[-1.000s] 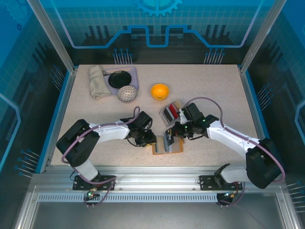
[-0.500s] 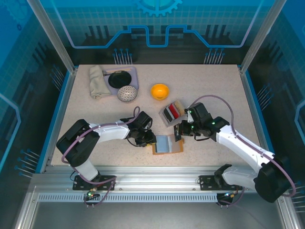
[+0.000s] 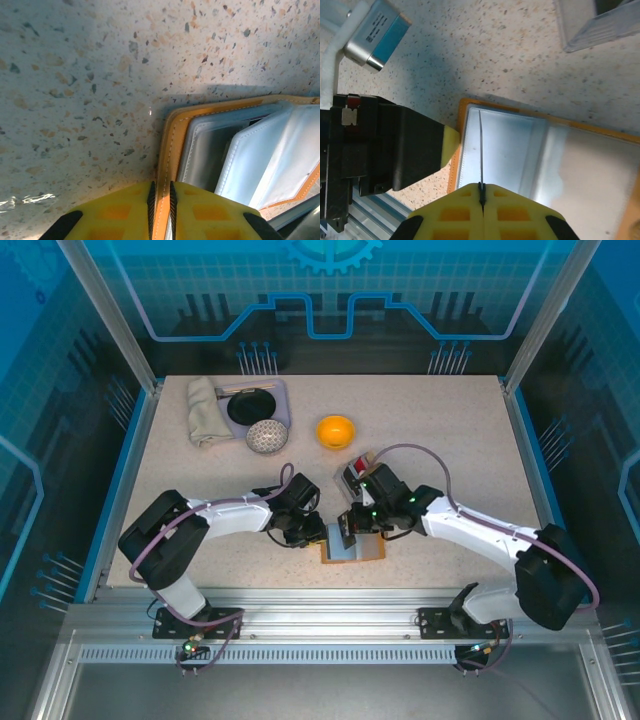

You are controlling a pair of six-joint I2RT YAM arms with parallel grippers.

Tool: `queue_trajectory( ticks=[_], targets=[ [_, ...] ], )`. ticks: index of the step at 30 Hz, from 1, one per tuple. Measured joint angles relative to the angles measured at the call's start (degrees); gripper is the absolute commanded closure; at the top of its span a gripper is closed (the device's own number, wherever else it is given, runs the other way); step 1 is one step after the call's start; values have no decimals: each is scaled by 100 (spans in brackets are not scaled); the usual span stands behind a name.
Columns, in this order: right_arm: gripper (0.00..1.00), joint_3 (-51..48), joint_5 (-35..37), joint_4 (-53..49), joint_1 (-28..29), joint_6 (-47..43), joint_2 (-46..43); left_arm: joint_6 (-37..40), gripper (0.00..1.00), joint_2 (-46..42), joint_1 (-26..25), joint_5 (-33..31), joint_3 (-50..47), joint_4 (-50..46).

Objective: Put the credit cards into the card holder

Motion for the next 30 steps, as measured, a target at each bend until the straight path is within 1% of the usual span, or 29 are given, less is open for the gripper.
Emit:
queue_trajectory(
  ticks=[5,9,11,15,21,30],
  targets=[
    [96,107,35,164,323,157,533,-2,83,0,0,0,0,4],
    [97,295,332,109,586,254,953,0,86,0,0,-2,0,0],
    [97,358,503,37,636,286,1001,0,88,2,0,-2,0,2],
    [96,446,931,-262,645,299,942,0,91,74,0,-2,-24,48],
    [96,623,1593,-892,645,236,885,0,92,92,0,2,-79,146],
    [96,601,1945,-1421,533,125,387,0,89,57,0,2,-116,195]
  ],
)
